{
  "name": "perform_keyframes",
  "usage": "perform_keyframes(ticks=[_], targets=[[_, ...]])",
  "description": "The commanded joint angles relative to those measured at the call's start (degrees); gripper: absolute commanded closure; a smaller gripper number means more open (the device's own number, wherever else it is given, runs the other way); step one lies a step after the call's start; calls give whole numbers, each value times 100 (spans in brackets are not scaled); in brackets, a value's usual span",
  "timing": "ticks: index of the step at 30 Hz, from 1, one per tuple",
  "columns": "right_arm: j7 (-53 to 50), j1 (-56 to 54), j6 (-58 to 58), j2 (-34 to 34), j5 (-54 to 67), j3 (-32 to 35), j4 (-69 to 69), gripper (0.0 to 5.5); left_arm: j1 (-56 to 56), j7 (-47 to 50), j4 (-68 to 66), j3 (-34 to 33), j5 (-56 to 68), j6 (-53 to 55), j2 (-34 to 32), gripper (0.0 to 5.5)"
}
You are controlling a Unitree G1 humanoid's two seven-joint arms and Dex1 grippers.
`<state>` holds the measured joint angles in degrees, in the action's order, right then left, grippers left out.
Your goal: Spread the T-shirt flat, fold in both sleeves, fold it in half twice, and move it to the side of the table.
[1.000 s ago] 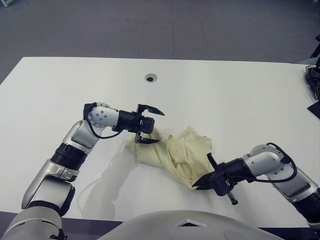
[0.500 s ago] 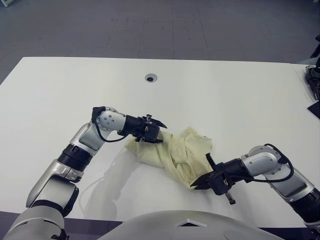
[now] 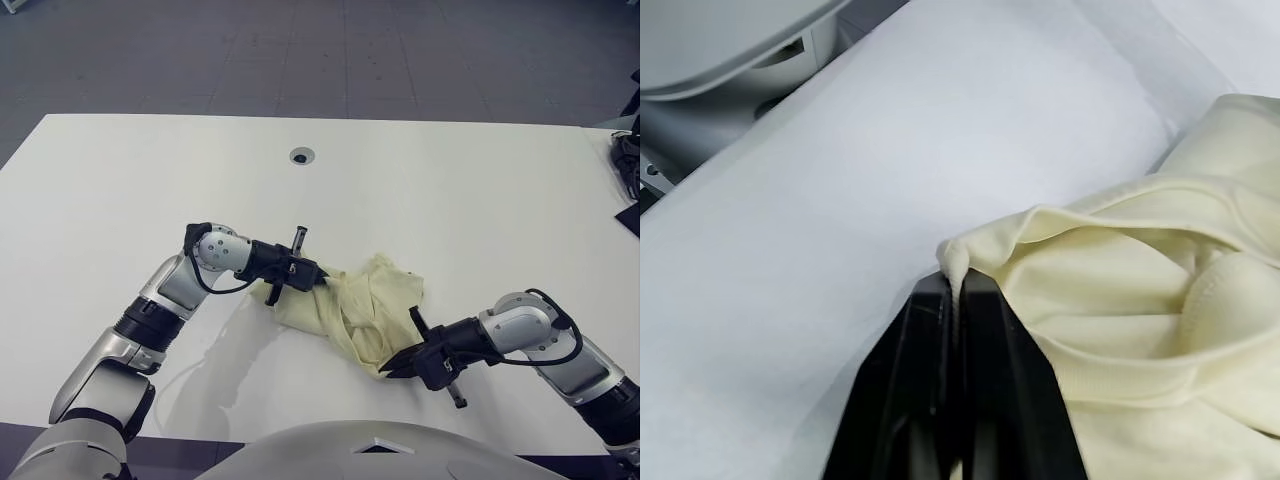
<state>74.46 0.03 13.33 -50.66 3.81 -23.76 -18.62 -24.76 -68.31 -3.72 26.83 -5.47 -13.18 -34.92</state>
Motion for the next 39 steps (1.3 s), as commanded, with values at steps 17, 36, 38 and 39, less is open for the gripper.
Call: perform_keyframes(ticks=[17,36,38,39], targets=[[-3052,-3783,698,1053,-420,2207,3130,550,-2118,891,-152,-1908,939,984,-193,549],[-8070,-7382,1708,961,-3238,1518,8107,550,-5182,5383,-5133,-1163,-1991,-980,331,549],[-8054,-7328,1899,945,-3255,1472,8081,550,-4916,5099,-4906,-1110,-1947,-1249,226,549],[-7944,-7194,2014,938,-3230,1450,8014,550,-4655,4876,-4654,-1068,-1904,-1369,156,549]])
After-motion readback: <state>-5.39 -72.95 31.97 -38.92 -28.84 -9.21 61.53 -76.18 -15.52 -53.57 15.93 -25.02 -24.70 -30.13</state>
